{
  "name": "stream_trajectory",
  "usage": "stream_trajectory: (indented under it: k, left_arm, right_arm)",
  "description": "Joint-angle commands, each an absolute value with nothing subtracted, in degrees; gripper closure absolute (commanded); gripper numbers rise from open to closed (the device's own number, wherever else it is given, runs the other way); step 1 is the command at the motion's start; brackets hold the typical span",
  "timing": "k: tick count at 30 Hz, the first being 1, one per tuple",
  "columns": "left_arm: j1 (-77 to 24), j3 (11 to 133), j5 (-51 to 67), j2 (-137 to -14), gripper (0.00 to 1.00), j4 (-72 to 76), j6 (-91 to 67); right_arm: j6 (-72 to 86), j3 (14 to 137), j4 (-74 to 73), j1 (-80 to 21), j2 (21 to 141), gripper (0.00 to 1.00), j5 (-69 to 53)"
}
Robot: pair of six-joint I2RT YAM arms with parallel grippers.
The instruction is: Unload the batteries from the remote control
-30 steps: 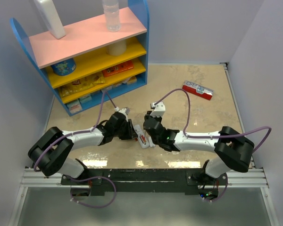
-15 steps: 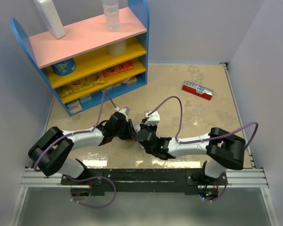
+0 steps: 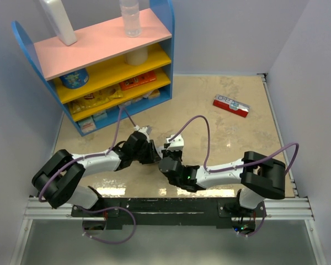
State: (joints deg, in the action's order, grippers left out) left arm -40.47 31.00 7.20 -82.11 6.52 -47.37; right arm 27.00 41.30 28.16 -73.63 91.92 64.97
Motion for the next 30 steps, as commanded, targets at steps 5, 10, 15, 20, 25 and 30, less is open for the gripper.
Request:
stream_trajectory:
  k: [5,10,15,20,25,30]
  left_arm:
    - [-38.24,34.71,7.82,-78.58,0.68,3.09,-46.32]
    - [-36.74,35.68,8.35,-77.96,0.68,1.76,-45.35]
    - [-35.77,36.91,8.70,-78.66,0.67,2.11,-44.21]
    - [-35.59,38.32,10.72,-80.85,0.67,3.68,-42.80]
    - [-35.60,38.94,12.30,-83.84,0.67,5.18,-42.45]
    - [-35.51,38.23,12.92,-85.60,0.68,6.76,-42.28]
  right_arm:
    - [13.38,37.18,42.70,-73.92,90.35,1.00,63.37]
    - [12.04,35.60,45.35,-73.92,90.35,1.00,61.88]
    - [5.99,32.09,54.91,-74.70,91.84,1.00,61.09]
    - [0.45,30.41,62.22,-75.67,92.81,1.00,62.05]
    - [-1.75,29.71,64.76,-76.20,94.39,1.00,61.17]
    - [-4.39,29.27,67.59,-77.17,95.54,1.00,61.52]
